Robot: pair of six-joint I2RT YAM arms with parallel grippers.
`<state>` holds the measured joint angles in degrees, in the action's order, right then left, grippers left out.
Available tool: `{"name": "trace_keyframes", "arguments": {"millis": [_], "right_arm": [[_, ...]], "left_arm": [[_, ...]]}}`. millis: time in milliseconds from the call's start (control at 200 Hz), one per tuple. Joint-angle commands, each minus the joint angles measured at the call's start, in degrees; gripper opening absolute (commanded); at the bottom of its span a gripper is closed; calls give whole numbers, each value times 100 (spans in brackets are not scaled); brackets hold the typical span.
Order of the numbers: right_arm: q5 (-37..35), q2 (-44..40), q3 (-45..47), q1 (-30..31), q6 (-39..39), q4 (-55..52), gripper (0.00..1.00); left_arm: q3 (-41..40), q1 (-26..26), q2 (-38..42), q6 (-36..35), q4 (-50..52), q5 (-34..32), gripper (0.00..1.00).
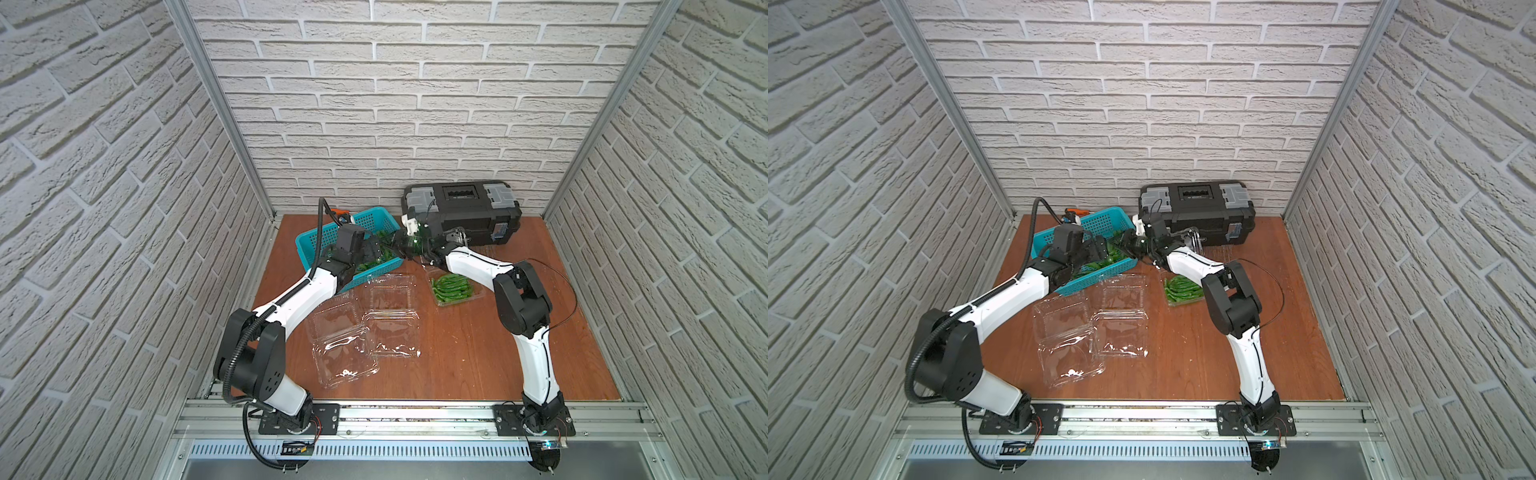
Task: Take small green peppers out of containers
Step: Place the green pepper in the basket, then pick up the green pepper from the packing box.
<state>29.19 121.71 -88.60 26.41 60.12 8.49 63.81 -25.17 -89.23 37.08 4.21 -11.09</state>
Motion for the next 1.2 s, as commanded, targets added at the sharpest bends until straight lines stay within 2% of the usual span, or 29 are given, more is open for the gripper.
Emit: {"name": "trace_keyframes", "arguments": {"millis": [0,125,255,340,535,780,1195], "right_arm": [[-420,-1411,560,-146,-647,-163,37],[-1356,-2372,1165,-173,-1515,-1493,37],[-2781,-2994,1309,-306,-1835,-3416,36],[-3138,-3104,1405,-477,-1873,-4206,36],[-3244,-3092,1850,-849,-1767,-4946,37],[-3027,-2890,2118,-1048,-1810,-4947,38],[-2754,-2205,1819,-1218,-1784,-4590,38]], "left_arm": [[101,-75,-218,-107,-314,339,98],[368,-217,-471,-435,-489,917,98],[891,-508,-851,-959,-352,1563,98],[1394,-725,-1205,-1225,43,1968,98],[2086,-1095,-1735,-1540,672,1951,98],[2009,-1097,-1696,-1480,574,1918,98],[1981,-1096,-1661,-1476,537,1908,98]]}}
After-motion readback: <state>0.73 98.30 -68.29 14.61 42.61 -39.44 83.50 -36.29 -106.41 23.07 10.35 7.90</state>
